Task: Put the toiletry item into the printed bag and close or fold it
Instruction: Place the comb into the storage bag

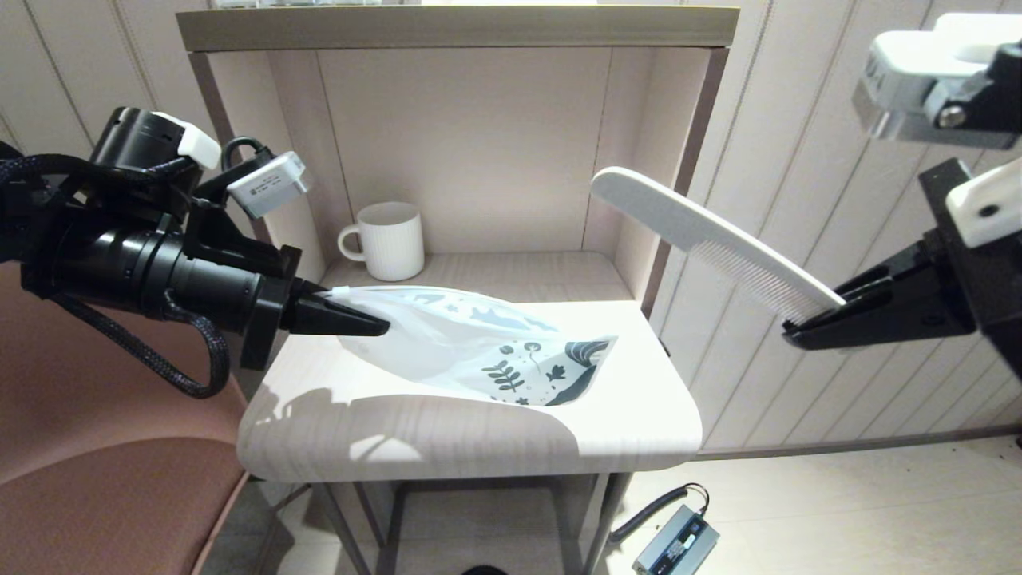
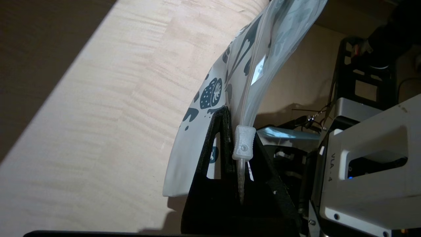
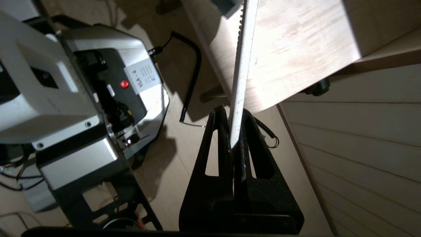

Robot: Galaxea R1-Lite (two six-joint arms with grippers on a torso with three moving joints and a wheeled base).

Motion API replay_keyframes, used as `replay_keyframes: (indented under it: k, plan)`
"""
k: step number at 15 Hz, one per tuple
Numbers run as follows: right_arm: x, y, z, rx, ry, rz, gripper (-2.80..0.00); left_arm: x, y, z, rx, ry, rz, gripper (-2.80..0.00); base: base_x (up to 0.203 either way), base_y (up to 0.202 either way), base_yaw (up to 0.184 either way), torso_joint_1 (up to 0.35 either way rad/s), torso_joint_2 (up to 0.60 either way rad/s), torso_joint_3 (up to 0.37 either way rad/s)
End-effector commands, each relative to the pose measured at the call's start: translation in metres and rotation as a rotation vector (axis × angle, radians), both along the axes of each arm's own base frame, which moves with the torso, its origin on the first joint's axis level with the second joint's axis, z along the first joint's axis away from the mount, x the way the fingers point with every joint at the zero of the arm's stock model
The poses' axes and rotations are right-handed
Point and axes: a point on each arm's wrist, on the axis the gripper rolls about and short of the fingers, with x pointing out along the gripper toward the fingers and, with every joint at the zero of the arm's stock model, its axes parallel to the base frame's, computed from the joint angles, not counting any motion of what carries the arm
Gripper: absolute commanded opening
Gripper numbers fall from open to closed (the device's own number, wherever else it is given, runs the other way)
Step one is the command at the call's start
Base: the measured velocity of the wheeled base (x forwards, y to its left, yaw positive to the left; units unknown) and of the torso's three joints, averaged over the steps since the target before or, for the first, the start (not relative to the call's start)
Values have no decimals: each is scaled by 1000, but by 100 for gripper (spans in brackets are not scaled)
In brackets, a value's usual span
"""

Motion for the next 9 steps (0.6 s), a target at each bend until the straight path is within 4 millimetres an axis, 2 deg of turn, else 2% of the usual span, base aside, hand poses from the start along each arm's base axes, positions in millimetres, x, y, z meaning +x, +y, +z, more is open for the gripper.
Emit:
replay_keyframes:
  k: [1,5,9]
  plan:
    - [-1,11,-7,-54,53,55,-280,2,-1,-4,5,2,-13,-280,0,0,0,0,0,0]
    - [0,13,-16,-247,22,7,-280,9,-9,-11,37,3,-14,-280,0,0,0,0,0,0]
    - [-1,19,-23,-300,57,48,-280,5,-31,-4,95,-57,-36,-280,0,0,0,0,0,0]
